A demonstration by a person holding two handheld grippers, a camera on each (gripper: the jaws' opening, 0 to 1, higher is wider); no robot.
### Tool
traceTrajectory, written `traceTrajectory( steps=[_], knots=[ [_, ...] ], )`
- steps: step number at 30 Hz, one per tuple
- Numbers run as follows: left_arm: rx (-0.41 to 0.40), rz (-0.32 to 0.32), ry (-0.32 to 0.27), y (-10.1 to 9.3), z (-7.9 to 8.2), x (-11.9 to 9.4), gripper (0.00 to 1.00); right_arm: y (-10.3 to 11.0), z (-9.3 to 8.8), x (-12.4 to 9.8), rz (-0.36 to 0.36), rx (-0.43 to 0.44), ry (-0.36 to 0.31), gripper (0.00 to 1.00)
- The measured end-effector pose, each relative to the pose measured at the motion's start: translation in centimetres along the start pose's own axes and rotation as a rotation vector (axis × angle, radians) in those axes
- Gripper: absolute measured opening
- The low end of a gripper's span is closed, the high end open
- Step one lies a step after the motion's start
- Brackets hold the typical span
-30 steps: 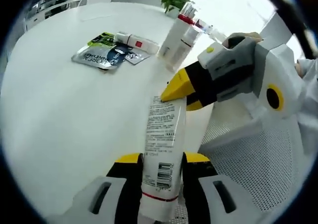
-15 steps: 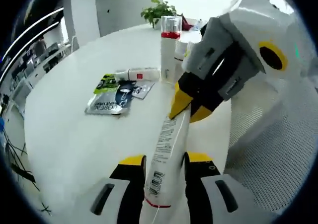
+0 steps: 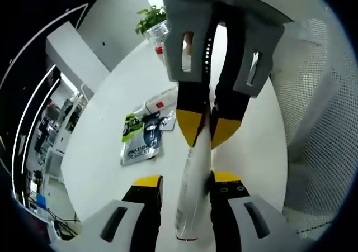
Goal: Arrange the skincare products in the storage area until every visible bottle or jar stands upright without overlapping.
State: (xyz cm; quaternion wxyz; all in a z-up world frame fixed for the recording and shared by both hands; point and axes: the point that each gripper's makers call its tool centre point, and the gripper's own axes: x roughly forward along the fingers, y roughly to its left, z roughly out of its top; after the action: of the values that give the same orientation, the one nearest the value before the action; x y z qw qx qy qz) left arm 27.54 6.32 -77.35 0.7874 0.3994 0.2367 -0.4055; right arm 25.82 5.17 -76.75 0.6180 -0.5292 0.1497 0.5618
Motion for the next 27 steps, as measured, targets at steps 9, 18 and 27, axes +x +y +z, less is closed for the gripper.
traceTrajectory(
  steps=[9,18,27],
  knots=[
    [0.076,0.005,-0.001,-0.6,0.7,0.4,0.27,-0.3,1.7,-1.2,-0.012,0.011,-0.075,0.04],
    [0.088,0.032,-0.045,0.2,1.7,0.1,0.2,-1.4,1.7,-2.3,-0.014,0.071,-0.15,0.04],
    [0.232,0.084,0.022,0.5,2.1,-0.4,0.16,-1.5,2.3,-3.0,-0.041,0.015,-0.163,0.05]
  ],
)
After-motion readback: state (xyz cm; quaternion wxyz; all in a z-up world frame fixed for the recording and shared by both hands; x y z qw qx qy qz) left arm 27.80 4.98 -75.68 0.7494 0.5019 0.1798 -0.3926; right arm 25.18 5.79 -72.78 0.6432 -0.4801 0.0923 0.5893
